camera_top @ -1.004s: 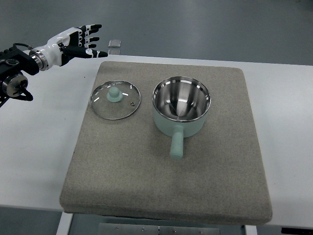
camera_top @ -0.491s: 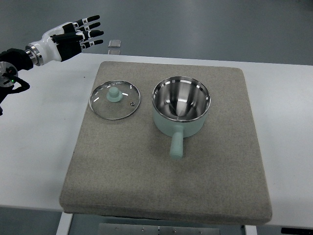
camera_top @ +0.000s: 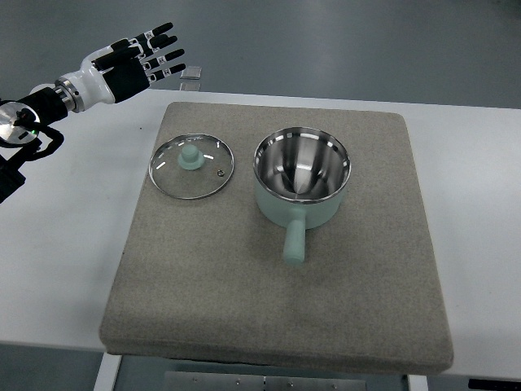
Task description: Place lid left of pot with left hand
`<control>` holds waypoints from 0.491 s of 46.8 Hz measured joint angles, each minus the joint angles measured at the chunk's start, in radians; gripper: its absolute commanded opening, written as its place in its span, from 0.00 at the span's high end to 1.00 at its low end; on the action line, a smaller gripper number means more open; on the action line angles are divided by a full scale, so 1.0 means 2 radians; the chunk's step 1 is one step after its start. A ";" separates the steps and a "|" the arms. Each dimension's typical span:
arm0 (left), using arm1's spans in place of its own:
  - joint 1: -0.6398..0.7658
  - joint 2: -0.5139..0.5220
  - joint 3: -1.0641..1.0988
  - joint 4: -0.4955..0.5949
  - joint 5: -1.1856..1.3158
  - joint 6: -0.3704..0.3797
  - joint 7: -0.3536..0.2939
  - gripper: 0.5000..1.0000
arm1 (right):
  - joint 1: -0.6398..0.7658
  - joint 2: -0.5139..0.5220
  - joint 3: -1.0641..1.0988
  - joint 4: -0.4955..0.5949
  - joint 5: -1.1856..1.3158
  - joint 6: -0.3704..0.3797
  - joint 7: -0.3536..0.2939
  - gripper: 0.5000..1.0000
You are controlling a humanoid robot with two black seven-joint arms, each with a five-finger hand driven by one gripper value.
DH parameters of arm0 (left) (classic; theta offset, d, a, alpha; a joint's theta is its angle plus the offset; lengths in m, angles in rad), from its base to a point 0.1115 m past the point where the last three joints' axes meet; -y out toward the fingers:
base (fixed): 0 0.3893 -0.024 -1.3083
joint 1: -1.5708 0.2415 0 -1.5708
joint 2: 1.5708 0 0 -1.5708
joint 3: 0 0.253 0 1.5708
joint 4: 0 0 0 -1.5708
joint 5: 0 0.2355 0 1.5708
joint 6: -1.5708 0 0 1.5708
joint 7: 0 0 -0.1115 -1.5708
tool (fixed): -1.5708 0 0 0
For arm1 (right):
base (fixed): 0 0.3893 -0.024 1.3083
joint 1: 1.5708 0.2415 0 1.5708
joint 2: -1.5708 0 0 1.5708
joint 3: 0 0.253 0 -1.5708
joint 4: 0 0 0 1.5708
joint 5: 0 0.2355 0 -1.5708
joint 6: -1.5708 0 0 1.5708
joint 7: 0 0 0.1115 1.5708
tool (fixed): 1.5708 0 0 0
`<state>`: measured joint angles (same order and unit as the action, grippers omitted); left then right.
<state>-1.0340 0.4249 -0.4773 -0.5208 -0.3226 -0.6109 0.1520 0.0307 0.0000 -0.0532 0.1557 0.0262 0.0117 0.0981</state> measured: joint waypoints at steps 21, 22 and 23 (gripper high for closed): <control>0.001 -0.002 -0.001 -0.001 -0.014 0.000 0.001 0.01 | -0.003 0.000 0.001 0.007 0.002 0.005 -0.001 0.15; 0.001 -0.001 -0.001 -0.001 -0.014 0.000 0.001 0.01 | -0.003 0.000 0.001 0.007 0.002 0.005 -0.001 0.15; 0.001 -0.001 -0.001 -0.001 -0.014 0.000 0.001 0.01 | -0.003 0.000 0.001 0.007 0.002 0.005 -0.001 0.15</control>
